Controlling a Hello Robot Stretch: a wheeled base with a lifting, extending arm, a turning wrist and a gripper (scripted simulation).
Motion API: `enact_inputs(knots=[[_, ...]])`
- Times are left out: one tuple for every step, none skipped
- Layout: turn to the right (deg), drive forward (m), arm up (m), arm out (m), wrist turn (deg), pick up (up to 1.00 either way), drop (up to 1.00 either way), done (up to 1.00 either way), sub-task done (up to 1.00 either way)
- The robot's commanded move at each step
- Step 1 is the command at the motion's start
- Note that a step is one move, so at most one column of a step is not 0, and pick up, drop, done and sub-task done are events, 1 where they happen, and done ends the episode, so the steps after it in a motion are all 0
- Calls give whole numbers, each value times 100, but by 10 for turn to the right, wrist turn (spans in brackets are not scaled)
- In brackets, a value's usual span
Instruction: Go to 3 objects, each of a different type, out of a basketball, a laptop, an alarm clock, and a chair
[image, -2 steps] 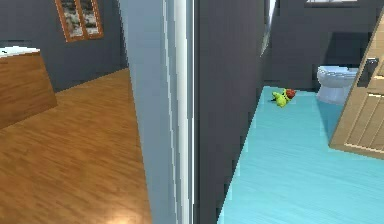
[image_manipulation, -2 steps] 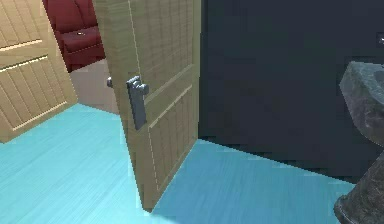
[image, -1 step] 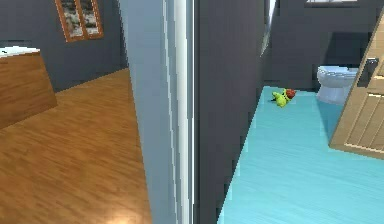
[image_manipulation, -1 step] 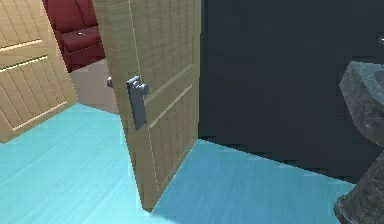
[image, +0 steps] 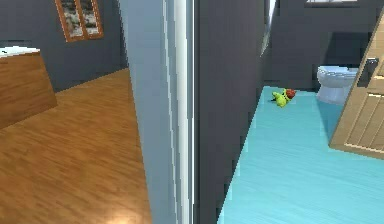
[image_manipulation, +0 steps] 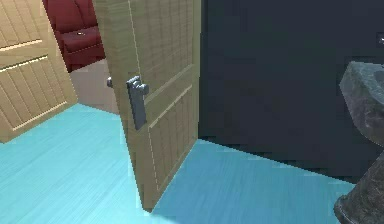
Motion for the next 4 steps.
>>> enact_inputs(knots=[[450, 0, 0, 0, 0, 0, 0, 0, 0], [330, 0, 0, 0, 0, 0, 0, 0, 0], [0, 20, 0, 0, 0, 0, 0, 0, 0], [-420, 0, 0, 0, 0, 0, 0, 0, 0]])
